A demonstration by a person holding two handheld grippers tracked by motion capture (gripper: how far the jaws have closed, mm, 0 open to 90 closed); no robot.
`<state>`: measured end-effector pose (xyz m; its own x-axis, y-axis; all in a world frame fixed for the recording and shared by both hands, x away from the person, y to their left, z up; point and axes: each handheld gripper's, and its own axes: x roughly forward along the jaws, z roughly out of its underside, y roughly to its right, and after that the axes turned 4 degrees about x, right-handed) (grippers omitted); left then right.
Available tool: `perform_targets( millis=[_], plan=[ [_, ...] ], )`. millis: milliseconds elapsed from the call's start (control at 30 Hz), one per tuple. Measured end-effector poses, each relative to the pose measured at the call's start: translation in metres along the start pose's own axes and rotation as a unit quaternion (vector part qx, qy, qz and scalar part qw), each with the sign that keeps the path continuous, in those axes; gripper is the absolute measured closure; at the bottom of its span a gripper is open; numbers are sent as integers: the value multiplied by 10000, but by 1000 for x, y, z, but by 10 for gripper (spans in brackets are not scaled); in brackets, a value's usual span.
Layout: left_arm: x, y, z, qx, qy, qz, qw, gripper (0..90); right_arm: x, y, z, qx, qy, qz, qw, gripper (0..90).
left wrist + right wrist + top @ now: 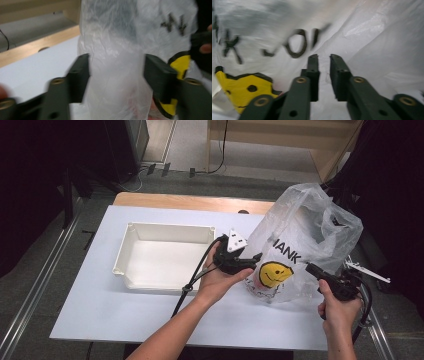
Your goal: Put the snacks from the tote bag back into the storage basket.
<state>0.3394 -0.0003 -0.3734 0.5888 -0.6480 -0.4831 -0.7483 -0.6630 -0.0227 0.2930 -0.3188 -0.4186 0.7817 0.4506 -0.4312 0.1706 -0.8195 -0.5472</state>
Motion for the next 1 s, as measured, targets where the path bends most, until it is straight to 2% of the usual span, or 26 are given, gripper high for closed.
perform_targets(
  millis=[33,67,167,233,300,367,433,467,600,633,667,700,767,800,833,900,1000],
  plan=[
    [0,0,0,0,0,0,10000,579,0,-3,1,-115,24,-56,9999,879],
    [4,0,4,14,-221,47,9997,709,0,-9,1,-301,43,-173,9994,895],
    [3,-4,11,26,-349,354,9988,900,-2,-21,2,-672,81,-404,9969,900],
    [2,-7,15,60,-485,447,9978,900,-3,-26,2,-839,106,-462,9953,900],
    [0,-8,20,164,-618,428,9970,900,-4,-30,2,-1023,143,-508,9934,900],
    [-2,-10,27,244,-811,398,9956,900,-5,-33,3,-1087,201,-473,9928,900],
    [-3,-11,29,231,-870,375,9952,900,-6,-34,3,-1104,231,-456,9926,900],
    [-5,-12,35,279,-1011,302,9940,900,-7,-34,2,-1114,279,-458,9923,900],
    [-12,-9,43,410,-1158,328,9919,900,-5,-35,4,-1175,223,-471,9917,900],
    [-13,-9,44,401,-1170,344,9917,890,-4,-35,4,-1203,192,-491,9913,900],
    [-14,-10,44,382,-1160,341,9919,815,-3,-36,6,-1235,156,-507,9909,900],
    [-16,-11,43,285,-1084,305,9932,737,-2,-37,7,-1262,132,-527,9905,900],
    [-20,-15,39,37,-829,284,9961,535,2,-40,9,-1376,78,-582,9887,900],
    [-24,-19,35,-120,-651,164,9977,421,4,-42,11,-1405,31,-613,9882,900],
    [-26,-21,31,-264,-490,94,9984,344,6,-44,13,-1463,-18,-644,9871,900],
    [-30,-25,21,-460,-190,60,9987,279,8,-46,15,-1516,-99,-689,9860,900],
    [-33,-23,6,-419,140,-92,9990,199,14,-50,20,-1622,-248,-745,9836,900]
  ],
)
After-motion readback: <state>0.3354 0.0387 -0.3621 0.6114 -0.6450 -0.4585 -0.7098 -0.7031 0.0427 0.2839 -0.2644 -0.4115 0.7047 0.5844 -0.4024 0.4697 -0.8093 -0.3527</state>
